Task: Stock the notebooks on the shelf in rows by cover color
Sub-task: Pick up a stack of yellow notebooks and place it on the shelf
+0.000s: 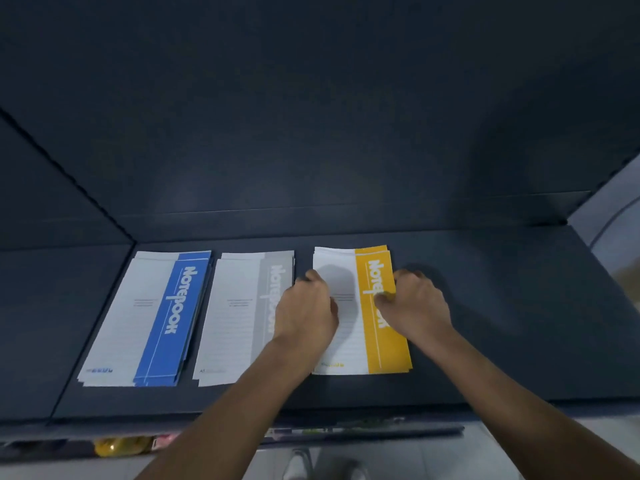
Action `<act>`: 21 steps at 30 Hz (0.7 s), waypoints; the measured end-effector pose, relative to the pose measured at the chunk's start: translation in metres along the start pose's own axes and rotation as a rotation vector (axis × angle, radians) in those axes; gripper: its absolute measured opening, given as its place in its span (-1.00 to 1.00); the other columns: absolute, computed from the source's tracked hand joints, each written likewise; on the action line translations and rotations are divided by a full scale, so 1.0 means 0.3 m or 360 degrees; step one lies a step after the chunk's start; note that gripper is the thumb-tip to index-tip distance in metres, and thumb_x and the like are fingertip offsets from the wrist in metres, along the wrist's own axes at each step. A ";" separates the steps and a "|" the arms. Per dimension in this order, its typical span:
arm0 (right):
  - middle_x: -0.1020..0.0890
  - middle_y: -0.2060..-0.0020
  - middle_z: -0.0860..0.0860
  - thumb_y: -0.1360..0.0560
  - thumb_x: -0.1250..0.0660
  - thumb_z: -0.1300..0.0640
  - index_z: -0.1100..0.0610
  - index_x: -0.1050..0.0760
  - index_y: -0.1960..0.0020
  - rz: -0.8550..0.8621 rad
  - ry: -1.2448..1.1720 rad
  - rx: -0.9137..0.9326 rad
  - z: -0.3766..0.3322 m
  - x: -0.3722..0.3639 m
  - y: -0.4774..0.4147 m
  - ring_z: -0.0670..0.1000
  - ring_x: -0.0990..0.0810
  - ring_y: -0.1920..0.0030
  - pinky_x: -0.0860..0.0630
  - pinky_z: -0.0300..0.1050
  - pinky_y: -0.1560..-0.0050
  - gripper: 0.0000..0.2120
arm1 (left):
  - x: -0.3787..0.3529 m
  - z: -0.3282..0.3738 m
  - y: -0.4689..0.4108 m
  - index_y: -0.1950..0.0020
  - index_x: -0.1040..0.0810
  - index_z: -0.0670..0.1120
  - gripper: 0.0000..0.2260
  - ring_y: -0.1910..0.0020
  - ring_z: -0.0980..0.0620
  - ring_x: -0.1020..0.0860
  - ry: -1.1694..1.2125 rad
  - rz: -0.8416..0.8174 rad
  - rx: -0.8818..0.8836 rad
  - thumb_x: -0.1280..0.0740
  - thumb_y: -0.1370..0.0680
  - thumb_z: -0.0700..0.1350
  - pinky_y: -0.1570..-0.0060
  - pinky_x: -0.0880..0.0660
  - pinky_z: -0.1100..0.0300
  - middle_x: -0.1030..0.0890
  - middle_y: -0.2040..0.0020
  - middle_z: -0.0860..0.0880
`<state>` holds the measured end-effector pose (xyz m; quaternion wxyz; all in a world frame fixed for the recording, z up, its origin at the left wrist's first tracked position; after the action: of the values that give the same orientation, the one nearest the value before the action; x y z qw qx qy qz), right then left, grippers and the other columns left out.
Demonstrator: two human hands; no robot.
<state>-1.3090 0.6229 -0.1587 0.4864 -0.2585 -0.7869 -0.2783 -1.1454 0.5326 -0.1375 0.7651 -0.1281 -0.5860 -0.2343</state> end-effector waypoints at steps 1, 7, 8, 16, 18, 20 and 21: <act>-0.54 0.15 -0.01 -0.53 -0.35 -0.01 0.09 -0.48 0.07 -0.0014 -0.0007 0.0010 0.000 -0.001 -0.003 -0.02 -0.55 0.26 -0.34 -0.19 0.42 -0.82 | -0.001 0.003 0.001 -0.22 -0.41 -0.20 -0.75 -0.01 -0.13 -0.61 -0.0026 0.0020 -0.0008 -0.29 -0.62 -0.08 0.17 -0.51 0.13 -0.60 -0.08 -0.15; -0.49 0.00 0.03 -0.58 -0.31 -0.03 0.13 -0.50 -0.08 0.0078 0.0195 0.0132 -0.035 0.051 0.011 0.04 -0.50 0.16 -0.38 -0.13 0.28 -0.77 | 0.020 0.003 0.015 -0.26 -0.37 -0.19 -0.72 -0.04 -0.12 -0.61 -0.0048 0.0138 -0.0011 -0.28 -0.62 -0.08 0.16 -0.50 0.14 -0.59 -0.11 -0.14; -0.50 -0.05 0.05 -0.59 -0.30 -0.05 0.14 -0.50 -0.13 0.0116 0.0241 0.0160 -0.048 0.063 0.016 0.06 -0.53 0.10 -0.40 -0.12 0.26 -0.73 | 0.030 0.001 0.020 -0.26 -0.36 -0.18 -0.72 -0.03 -0.12 -0.61 -0.0050 0.0170 -0.0015 -0.27 -0.62 -0.07 0.17 -0.49 0.15 -0.59 -0.11 -0.13; -0.50 -0.21 0.05 -0.61 -0.25 -0.01 0.10 -0.46 -0.33 0.0150 0.0195 0.0669 -0.341 0.069 0.052 0.09 -0.53 -0.21 -0.49 -0.06 0.11 -0.65 | 0.196 -0.148 0.037 -0.30 -0.37 -0.11 -0.70 0.04 -0.12 -0.62 0.0079 0.0351 0.0038 -0.21 -0.63 0.01 0.10 -0.57 0.01 -0.64 -0.03 -0.08; -0.50 -0.24 0.04 -0.61 -0.23 0.00 0.08 -0.43 -0.37 0.0079 0.0111 0.0854 -0.464 0.040 0.081 0.11 -0.54 -0.23 -0.52 -0.03 -0.01 -0.64 | 0.246 -0.240 0.055 -0.31 -0.38 -0.09 -0.69 0.02 -0.10 -0.63 0.0101 0.0379 0.0115 -0.22 -0.63 0.04 0.07 -0.59 0.00 -0.65 -0.01 -0.05; -0.49 -0.28 0.03 -0.62 -0.22 0.00 0.06 -0.39 -0.41 -0.0014 0.0052 0.1031 -0.598 -0.007 0.125 0.11 -0.55 -0.23 -0.52 -0.01 -0.08 -0.62 | 0.292 -0.348 0.092 -0.29 -0.40 -0.09 -0.70 0.07 -0.08 -0.62 0.0085 0.0422 0.0195 -0.22 -0.62 0.03 0.14 -0.57 0.03 -0.66 0.03 -0.04; -0.50 -0.29 0.02 -0.63 -0.22 -0.01 0.05 -0.37 -0.43 -0.0059 0.0032 0.1102 -0.664 -0.035 0.152 0.11 -0.55 -0.24 -0.52 -0.02 -0.10 -0.61 | 0.318 -0.404 0.120 -0.27 -0.41 -0.09 -0.72 0.11 -0.09 -0.61 0.0071 0.0447 0.0240 -0.21 -0.62 0.01 0.18 -0.54 0.04 -0.65 0.05 -0.05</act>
<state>-1.1502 0.5165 -0.0855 0.5477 -0.0610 -0.8344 -0.0060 -1.0063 0.4867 -0.0775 0.8106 -0.1457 -0.5610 -0.0830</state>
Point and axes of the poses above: each hand's wrist, its own y-axis away from the middle knuckle, its own x-axis out of the back of the hand, z = x × y, the point moved 9 cm from there along -y, towards the middle knuckle
